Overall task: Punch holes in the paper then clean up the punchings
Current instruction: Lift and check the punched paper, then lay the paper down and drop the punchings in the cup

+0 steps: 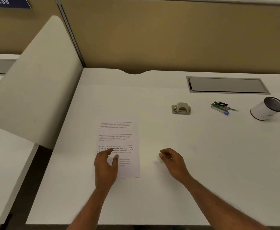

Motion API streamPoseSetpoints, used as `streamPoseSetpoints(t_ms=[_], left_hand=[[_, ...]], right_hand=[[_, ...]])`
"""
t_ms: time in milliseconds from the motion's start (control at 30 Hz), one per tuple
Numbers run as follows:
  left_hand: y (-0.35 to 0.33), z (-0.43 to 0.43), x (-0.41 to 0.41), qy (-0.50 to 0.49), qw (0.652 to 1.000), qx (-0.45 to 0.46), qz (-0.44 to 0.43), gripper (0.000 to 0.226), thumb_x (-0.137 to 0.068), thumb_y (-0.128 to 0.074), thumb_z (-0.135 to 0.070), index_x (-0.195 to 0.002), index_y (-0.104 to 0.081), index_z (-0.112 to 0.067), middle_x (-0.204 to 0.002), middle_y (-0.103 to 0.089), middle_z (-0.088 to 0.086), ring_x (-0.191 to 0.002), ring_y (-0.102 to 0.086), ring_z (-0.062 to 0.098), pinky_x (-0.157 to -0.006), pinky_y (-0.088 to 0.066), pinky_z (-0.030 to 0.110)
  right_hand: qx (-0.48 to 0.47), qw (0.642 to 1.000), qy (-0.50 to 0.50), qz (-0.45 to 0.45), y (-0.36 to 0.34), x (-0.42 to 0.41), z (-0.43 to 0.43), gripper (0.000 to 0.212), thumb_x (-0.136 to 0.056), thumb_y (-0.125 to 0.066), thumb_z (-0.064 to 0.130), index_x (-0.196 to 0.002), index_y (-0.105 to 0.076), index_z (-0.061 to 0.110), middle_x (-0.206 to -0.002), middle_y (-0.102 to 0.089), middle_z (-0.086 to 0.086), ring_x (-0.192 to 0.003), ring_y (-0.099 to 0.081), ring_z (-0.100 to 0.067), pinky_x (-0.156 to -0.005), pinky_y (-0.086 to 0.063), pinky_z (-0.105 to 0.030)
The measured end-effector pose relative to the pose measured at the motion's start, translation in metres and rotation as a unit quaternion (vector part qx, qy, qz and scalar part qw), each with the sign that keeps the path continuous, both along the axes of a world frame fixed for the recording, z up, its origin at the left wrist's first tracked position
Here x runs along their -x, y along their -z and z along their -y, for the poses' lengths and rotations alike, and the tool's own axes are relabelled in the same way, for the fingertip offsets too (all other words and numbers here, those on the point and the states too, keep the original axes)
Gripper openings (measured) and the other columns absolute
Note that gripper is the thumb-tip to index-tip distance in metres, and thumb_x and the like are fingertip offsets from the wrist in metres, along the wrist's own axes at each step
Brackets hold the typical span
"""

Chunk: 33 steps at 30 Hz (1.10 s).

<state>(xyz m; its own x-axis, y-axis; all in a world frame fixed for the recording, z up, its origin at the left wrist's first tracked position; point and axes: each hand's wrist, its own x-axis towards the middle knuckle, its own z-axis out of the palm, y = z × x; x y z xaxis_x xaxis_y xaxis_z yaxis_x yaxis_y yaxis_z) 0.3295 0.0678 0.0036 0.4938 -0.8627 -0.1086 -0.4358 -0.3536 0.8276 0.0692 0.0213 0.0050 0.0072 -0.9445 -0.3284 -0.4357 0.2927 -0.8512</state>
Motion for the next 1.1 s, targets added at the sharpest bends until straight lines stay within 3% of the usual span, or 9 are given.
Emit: streamPoseSetpoints(t_ms=[100, 200, 333, 467, 567, 700, 833, 933, 1100], left_hand=[[-0.006, 0.013, 0.029, 0.052, 0.998, 0.025, -0.025, 0.032, -0.088, -0.07, -0.013, -0.118, -0.062, -0.017, -0.111, -0.06, -0.005, -0.102, -0.057, 0.012, -0.092, -0.05, 0.037], [-0.004, 0.026, 0.055, 0.146, 0.988, 0.04, 0.019, 0.034, -0.088, -0.07, -0.02, -0.12, -0.061, -0.018, -0.116, -0.061, -0.006, -0.11, -0.057, 0.013, -0.098, -0.047, 0.035], [0.009, 0.046, 0.089, 0.278, 0.952, -0.002, 0.129, 0.05, -0.09, -0.062, -0.04, -0.133, -0.054, -0.017, -0.14, -0.053, 0.0, -0.132, -0.046, 0.019, -0.111, -0.035, 0.036], [0.025, 0.059, 0.116, 0.323, 0.925, -0.037, 0.194, 0.069, -0.09, -0.052, -0.055, -0.146, -0.04, -0.016, -0.158, -0.031, 0.004, -0.147, -0.027, 0.022, -0.118, -0.026, 0.039], [0.035, 0.062, 0.132, 0.33, 0.915, -0.056, 0.224, 0.083, -0.09, -0.036, -0.066, -0.154, -0.024, -0.014, -0.165, -0.01, 0.005, -0.152, -0.007, 0.021, -0.122, -0.01, 0.037], [0.044, 0.06, 0.147, 0.31, 0.918, -0.073, 0.234, 0.085, -0.091, -0.03, -0.067, -0.156, -0.014, -0.015, -0.165, 0.003, 0.002, -0.152, 0.007, 0.017, -0.122, 0.002, 0.033], [0.055, 0.049, 0.155, 0.317, 0.905, -0.091, 0.27, 0.085, -0.091, -0.026, -0.07, -0.156, -0.012, -0.017, -0.165, 0.009, 0.004, -0.152, 0.011, 0.018, -0.124, 0.001, 0.038], [0.059, 0.049, 0.156, 0.311, 0.903, -0.095, 0.282, 0.084, -0.091, -0.025, -0.07, -0.156, -0.014, -0.018, -0.165, 0.006, 0.004, -0.152, 0.009, 0.019, -0.124, -0.003, 0.041], [0.059, 0.049, 0.156, 0.307, 0.902, -0.095, 0.287, 0.083, -0.091, -0.025, -0.07, -0.156, -0.018, -0.018, -0.166, 0.0, 0.006, -0.153, 0.004, 0.021, -0.124, -0.007, 0.043]], right_hand=[[0.018, 0.997, 0.064, 0.034, -0.009, 0.031, 0.019, 0.005, -0.091, -0.064, 0.017, -0.092, -0.069, 0.017, -0.087, -0.072, 0.001, -0.075, -0.067, -0.008, -0.074, -0.053, -0.026], [0.025, 0.988, 0.144, 0.051, -0.012, 0.066, 0.044, 0.011, -0.093, -0.06, 0.016, -0.095, -0.068, 0.009, -0.087, -0.072, -0.004, -0.081, -0.069, -0.02, -0.078, -0.054, -0.038], [0.075, 0.983, 0.15, -0.07, -0.001, 0.114, 0.072, 0.019, -0.095, -0.056, 0.017, -0.111, -0.065, 0.011, -0.11, -0.068, -0.005, -0.106, -0.063, -0.024, -0.089, -0.047, -0.029], [0.078, 0.982, 0.069, -0.158, 0.016, 0.147, 0.103, 0.046, -0.096, -0.054, 0.023, -0.14, -0.044, 0.012, -0.147, -0.045, -0.004, -0.136, -0.041, -0.02, -0.114, -0.032, -0.034], [0.071, 0.977, -0.015, -0.199, 0.032, 0.158, 0.123, 0.059, -0.098, -0.049, 0.029, -0.15, -0.026, 0.012, -0.16, -0.021, -0.004, -0.148, -0.017, -0.016, -0.12, -0.013, -0.03], [0.068, 0.956, -0.109, -0.262, 0.047, 0.158, 0.143, 0.067, -0.099, -0.042, 0.041, -0.153, -0.016, 0.01, -0.162, -0.008, -0.005, -0.15, -0.003, -0.016, -0.121, -0.002, -0.032], [0.113, 0.91, -0.18, -0.357, 0.058, 0.151, 0.133, 0.083, -0.093, -0.029, 0.064, -0.152, -0.013, 0.009, -0.162, 0.001, -0.009, -0.15, 0.004, -0.022, -0.122, 0.0, -0.04], [0.135, 0.888, -0.249, -0.361, 0.06, 0.145, 0.116, 0.094, -0.087, -0.02, 0.074, -0.153, -0.009, 0.009, -0.162, 0.003, -0.006, -0.149, 0.007, -0.017, -0.122, 0.001, -0.038], [0.179, 0.851, -0.359, -0.338, 0.057, 0.144, 0.089, 0.093, -0.087, -0.026, 0.075, -0.154, -0.007, 0.012, -0.162, 0.005, -0.002, -0.149, 0.01, -0.012, -0.122, 0.0, -0.036]])
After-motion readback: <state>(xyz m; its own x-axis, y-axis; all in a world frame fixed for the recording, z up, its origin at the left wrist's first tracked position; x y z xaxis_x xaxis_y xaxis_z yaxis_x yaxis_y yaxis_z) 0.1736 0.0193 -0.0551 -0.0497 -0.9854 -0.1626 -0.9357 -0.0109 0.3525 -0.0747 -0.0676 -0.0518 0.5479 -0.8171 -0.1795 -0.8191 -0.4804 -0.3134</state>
